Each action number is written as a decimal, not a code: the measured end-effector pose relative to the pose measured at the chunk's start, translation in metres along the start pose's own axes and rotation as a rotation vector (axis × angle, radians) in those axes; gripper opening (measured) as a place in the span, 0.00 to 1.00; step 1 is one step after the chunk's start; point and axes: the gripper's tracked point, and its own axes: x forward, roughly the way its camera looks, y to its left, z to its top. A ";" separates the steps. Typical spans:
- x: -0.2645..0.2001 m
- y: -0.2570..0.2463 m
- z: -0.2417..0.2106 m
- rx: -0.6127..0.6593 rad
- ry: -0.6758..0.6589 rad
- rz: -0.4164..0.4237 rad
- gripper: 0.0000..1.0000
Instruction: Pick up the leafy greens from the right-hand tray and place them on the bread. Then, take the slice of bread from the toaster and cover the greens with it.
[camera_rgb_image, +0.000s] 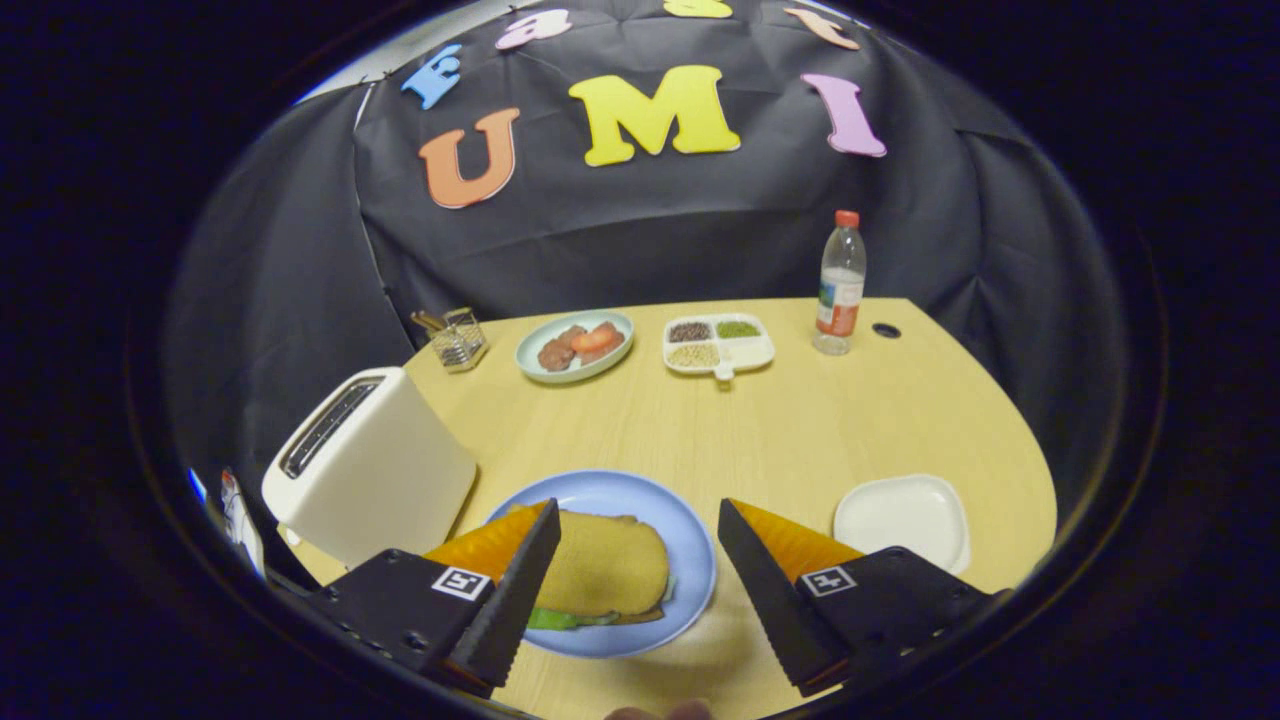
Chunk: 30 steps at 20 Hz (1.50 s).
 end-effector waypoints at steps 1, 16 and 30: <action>-0.013 -0.005 0.016 -0.007 -0.040 -0.021 0.97; -0.186 -0.001 0.121 -0.069 -0.399 -0.142 0.96; -0.214 0.011 0.098 0.019 -0.403 -0.182 0.96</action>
